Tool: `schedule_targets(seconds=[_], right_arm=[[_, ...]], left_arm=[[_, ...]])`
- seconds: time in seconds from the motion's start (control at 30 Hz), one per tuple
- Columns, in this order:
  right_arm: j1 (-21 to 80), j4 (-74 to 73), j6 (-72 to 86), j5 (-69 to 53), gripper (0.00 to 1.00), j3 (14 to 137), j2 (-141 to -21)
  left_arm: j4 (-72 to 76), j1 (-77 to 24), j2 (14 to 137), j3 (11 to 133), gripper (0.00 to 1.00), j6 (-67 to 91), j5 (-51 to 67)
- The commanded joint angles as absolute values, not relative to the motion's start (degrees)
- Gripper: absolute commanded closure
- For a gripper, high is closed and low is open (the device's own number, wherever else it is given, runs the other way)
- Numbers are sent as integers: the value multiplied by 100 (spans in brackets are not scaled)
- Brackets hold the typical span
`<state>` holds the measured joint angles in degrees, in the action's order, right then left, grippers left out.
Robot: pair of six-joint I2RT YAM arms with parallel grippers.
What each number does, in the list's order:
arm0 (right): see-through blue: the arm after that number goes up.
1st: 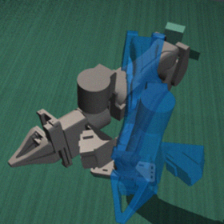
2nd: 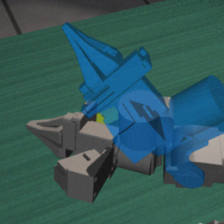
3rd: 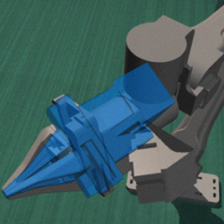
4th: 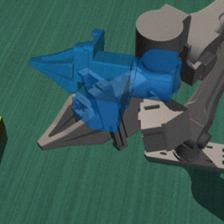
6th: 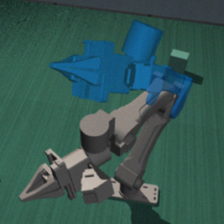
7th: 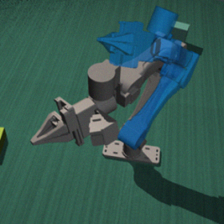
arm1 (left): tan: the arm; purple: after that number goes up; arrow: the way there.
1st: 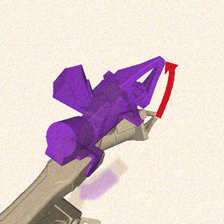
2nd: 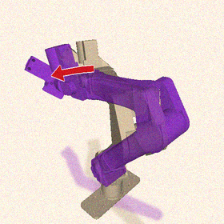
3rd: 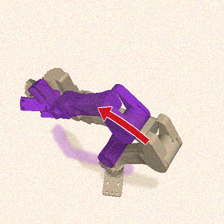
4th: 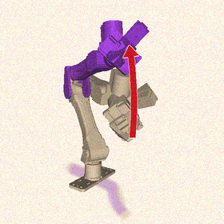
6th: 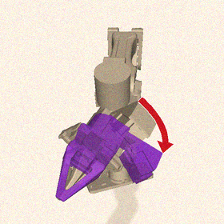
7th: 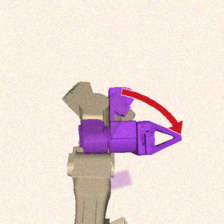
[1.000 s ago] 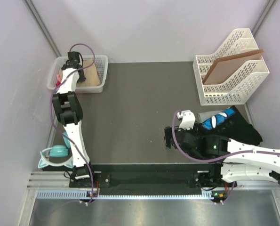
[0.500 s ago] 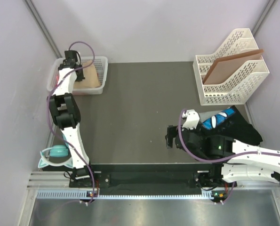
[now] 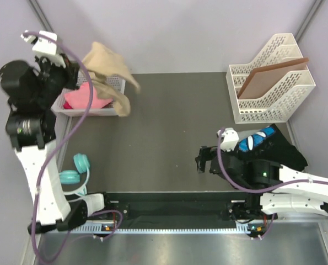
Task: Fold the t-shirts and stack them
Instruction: Grab crumpled tshirt from bin with the left arm, then move the tshirt to the center of the board
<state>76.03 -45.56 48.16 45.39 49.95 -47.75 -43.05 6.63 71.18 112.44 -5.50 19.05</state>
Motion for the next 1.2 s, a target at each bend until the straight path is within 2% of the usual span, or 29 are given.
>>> schedule_targets(seconds=[0.0,0.13,0.23,0.37,0.43,0.5,0.8,0.93,1.03,1.1,1.17], right_arm=[[7717,-4728,4974,4921,3,5142,-4176],[7725,-5018,5168,5027,4,5150,-3719],[7717,-5141,5264,5036,5,5133,-3586],[7717,-5256,5387,5054,7,5133,-3621],[7725,-5265,5423,5062,7,5124,-3647],[7717,-5238,5449,5071,8,5098,-3656],[7725,-5080,5291,5063,13,5115,-3884],[7717,-4677,4932,4914,14,5133,-4147],[7752,-4204,4572,4571,14,5107,-4419],[7804,-4070,4518,4387,14,5124,-4622],[7945,-4122,4570,4386,13,5264,-4956]], left_arm=[[-5964,536,7058,11031,100,-1203,3373],[-6554,256,6812,10601,100,-1538,3910],[-6889,-437,6916,10521,100,-1644,3824],[-7267,-2138,7276,10687,100,-1477,3280],[-7452,-2617,7600,10836,100,-1424,3365],[-7559,-2786,7742,10793,100,-1433,3725],[-7585,-3515,8270,11021,100,-1485,3612],[-7252,-3586,8349,10636,100,-1468,3525],[-6858,-3665,8481,10259,96,-1442,3192],[-6541,-3674,8569,9977,72,-1328,2814],[-6207,-3683,8692,9853,37,-1266,2507]])
